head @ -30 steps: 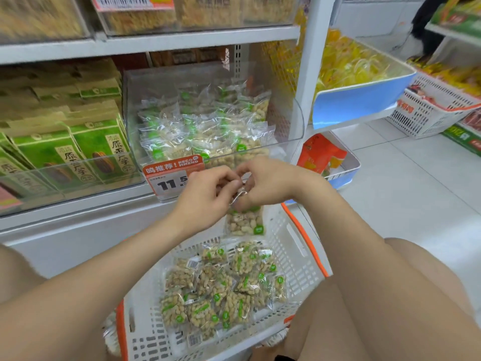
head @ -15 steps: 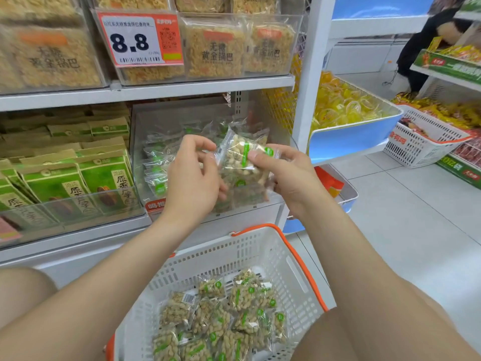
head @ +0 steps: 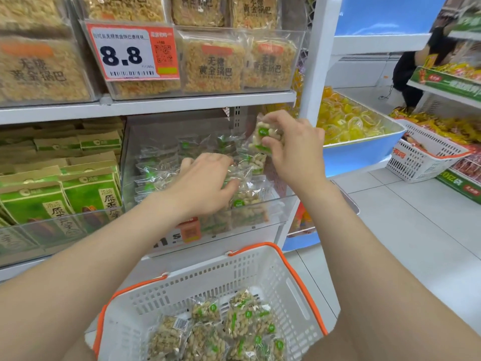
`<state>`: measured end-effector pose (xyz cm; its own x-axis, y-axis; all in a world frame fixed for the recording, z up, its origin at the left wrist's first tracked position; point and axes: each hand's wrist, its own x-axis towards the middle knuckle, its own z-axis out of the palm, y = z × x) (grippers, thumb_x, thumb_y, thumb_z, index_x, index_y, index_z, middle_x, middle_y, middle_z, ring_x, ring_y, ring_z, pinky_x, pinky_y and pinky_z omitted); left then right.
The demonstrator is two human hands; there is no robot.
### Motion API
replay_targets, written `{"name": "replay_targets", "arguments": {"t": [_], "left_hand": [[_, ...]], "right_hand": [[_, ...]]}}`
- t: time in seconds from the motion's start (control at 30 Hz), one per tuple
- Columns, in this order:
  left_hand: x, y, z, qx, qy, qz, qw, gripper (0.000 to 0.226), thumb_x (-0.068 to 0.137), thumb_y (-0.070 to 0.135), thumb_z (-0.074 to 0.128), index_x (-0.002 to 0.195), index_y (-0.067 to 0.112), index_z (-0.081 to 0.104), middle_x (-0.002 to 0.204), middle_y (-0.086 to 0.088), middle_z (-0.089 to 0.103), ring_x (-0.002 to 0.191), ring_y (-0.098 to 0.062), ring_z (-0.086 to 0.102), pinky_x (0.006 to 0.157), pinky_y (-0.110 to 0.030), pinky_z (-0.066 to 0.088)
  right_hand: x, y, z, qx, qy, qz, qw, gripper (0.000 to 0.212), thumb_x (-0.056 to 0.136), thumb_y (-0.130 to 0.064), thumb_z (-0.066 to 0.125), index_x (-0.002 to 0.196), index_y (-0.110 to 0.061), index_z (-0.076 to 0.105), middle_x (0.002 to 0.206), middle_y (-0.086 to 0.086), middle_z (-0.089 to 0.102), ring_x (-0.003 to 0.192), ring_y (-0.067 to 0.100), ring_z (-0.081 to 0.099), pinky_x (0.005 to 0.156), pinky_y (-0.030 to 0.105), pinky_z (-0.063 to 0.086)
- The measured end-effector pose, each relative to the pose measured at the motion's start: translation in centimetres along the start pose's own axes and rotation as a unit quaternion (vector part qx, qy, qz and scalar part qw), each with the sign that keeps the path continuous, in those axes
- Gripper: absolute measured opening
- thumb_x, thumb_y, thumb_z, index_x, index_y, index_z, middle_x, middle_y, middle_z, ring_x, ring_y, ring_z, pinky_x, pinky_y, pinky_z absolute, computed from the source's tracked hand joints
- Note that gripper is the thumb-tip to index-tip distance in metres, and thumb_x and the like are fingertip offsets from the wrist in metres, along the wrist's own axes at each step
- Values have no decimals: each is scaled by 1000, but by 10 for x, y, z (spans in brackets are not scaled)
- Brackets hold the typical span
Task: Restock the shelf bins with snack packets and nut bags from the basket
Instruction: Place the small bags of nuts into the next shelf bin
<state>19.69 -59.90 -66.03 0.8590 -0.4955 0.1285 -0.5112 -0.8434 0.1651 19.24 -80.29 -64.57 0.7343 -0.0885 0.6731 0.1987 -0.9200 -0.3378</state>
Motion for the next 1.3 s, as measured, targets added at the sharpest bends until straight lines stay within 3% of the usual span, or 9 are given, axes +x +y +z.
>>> {"name": "replay_targets", "arguments": {"t": [0.1,0.2,0.23,0.4,0.73,0.9,1.07,1.2,1.3], "left_hand": [[12,-3,9,-14,-13,-14,1000,49,105,50,36,134,15,54,138,-5,60,133,-30,51,101,-54,37],[18,-4,16,4,-22,-4,1000,34,102,45,28,96,20,50,95,1,58,111,-32,55,92,-52,39],[19,-5,17,3,-29,-5,1000,33,101,44,27,93,21,49,91,2,55,109,-30,53,92,-52,38],[23,-8,20,-28,-41,-13,999,48,102,45,28,128,21,60,131,-2,62,128,-29,44,96,-52,32],[20,-11,24,-59,-8,-4,998,52,98,47,30,125,21,65,117,-2,68,125,-28,44,89,-48,26],[19,-12,25,-50,-6,10,999,48,100,47,30,124,25,65,110,3,67,122,-26,45,95,-51,32],[17,-11,26,-37,1,13,999,36,100,45,28,91,26,57,97,5,63,112,-24,46,92,-52,35],[19,-14,28,-38,11,20,999,49,100,46,27,118,21,65,109,1,68,119,-27,49,88,-49,30],[20,-14,30,-25,26,32,999,57,99,50,25,124,19,65,116,-1,70,118,-28,55,88,-49,32]], "right_hand": [[0,1,5,-42,-27,-1,999,31,96,-19,66,122,-37,65,109,-9,69,111,26,57,83,39,26],[2,1,16,-77,-56,10,995,34,98,-17,62,123,-39,64,113,-8,65,112,28,54,81,38,23],[2,1,19,-90,-65,9,994,36,98,-15,62,124,-40,64,113,-7,65,112,29,53,80,39,23],[4,-7,31,-150,-114,-44,981,56,93,2,57,130,-39,63,119,-6,66,112,29,52,82,40,28],[18,-8,34,-234,-199,-117,945,63,89,4,60,127,-45,68,109,-8,71,109,24,51,81,39,19],[24,9,38,-204,-267,-83,938,40,99,-13,63,123,-44,73,104,-12,75,98,22,59,85,37,24],[25,6,42,-238,-290,-111,920,33,95,-23,72,120,-44,74,94,-11,66,102,25,58,85,42,23],[30,10,40,-231,-256,-91,934,38,84,-34,84,119,-41,73,106,-9,72,109,28,52,89,43,28],[31,20,32,-253,-190,-53,947,36,79,-29,87,111,-40,75,98,-8,71,110,30,47,89,43,29]]}}
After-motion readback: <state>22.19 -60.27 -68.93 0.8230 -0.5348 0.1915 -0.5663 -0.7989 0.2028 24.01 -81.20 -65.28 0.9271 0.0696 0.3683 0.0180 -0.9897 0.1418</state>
